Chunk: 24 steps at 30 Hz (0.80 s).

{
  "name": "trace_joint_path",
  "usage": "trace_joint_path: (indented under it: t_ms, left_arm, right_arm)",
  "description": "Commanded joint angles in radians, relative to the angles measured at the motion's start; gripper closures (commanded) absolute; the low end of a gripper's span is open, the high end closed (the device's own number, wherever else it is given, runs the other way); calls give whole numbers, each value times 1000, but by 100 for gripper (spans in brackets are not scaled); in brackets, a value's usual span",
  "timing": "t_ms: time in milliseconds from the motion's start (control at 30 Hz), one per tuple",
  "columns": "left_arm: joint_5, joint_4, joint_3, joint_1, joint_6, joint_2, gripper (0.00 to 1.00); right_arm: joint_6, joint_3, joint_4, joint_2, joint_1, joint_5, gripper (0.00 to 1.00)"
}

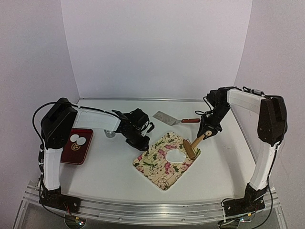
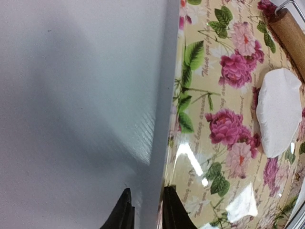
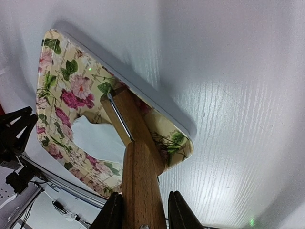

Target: Roll out the dumpling wrappers from the dough

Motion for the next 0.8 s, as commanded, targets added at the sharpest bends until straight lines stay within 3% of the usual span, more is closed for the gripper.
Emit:
trace_joint_path:
  t_ms: [0, 67, 200, 467, 767]
  left_arm:
    - [-93, -116, 129, 42, -54, -29, 70]
    - [-84, -139, 153, 42, -94, -52, 59]
    - [-41, -167, 122, 42, -208, -109, 50]
    - [169, -13, -130, 6, -407, -229, 43]
    - [136, -91, -102, -33, -424, -125, 41]
  right_arm:
    - [-59, -10, -69, 4, -28, 393, 100]
    - [-83, 20, -69, -50, -23, 283, 100]
    - [-86, 39, -73, -125, 22, 143, 100]
    - [2, 29, -27, -198, 130, 40, 100]
    - [13, 33, 3, -100, 168, 22, 100]
